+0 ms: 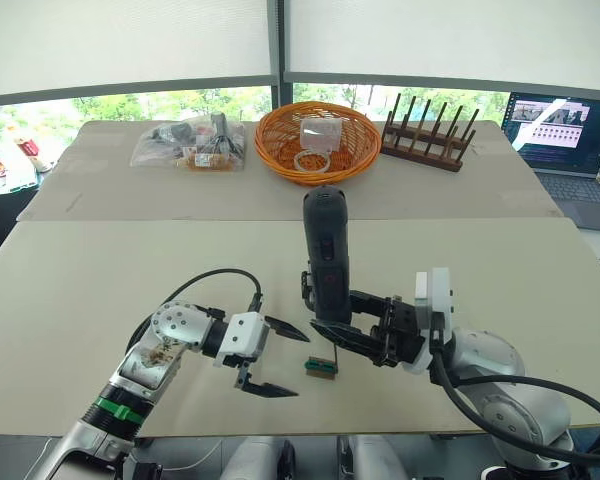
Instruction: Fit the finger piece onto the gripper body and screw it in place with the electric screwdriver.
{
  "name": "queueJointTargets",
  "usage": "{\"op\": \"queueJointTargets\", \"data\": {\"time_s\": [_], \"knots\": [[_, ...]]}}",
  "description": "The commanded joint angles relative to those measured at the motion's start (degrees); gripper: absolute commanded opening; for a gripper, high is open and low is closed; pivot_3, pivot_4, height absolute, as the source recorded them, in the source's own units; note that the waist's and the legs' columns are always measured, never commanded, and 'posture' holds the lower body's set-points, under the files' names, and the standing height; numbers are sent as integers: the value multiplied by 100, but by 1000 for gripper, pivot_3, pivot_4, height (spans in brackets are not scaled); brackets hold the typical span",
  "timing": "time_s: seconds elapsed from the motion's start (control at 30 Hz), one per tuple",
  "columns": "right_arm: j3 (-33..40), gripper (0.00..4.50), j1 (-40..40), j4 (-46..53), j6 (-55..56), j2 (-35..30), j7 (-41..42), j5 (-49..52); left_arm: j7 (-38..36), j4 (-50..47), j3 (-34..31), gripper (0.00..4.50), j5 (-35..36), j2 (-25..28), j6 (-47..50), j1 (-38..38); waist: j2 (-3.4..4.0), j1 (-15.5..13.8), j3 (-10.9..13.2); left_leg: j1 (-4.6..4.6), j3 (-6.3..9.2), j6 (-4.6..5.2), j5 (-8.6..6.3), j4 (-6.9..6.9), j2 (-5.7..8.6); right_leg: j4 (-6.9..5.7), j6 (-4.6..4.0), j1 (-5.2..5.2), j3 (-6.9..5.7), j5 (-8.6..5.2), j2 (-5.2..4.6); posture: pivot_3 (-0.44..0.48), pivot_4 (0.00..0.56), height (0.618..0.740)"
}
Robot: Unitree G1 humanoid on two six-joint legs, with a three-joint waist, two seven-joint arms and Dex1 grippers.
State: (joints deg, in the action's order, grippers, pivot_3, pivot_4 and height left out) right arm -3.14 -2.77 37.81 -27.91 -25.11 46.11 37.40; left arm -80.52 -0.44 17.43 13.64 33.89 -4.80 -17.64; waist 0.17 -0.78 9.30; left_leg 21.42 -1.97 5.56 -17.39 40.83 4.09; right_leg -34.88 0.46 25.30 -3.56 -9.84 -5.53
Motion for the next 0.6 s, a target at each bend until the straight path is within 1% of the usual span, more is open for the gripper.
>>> {"op": "queueJointTargets", "data": {"time_s": [0.03,0.6], "knots": [[30,1909,-4,198,230,26,55,189,5,-37,1,4500,20,-8,-99,-61,0,1,0,0,0,0,0,0,0,0,0,0,0,0,-1,0,150,740],[0,1909,-66,217,275,-18,100,169,52,138,58,4500,-54,-38,-336,-22,0,-3,0,0,1,2,-1,0,0,1,0,0,1,0,-4,0,150,740]]}}
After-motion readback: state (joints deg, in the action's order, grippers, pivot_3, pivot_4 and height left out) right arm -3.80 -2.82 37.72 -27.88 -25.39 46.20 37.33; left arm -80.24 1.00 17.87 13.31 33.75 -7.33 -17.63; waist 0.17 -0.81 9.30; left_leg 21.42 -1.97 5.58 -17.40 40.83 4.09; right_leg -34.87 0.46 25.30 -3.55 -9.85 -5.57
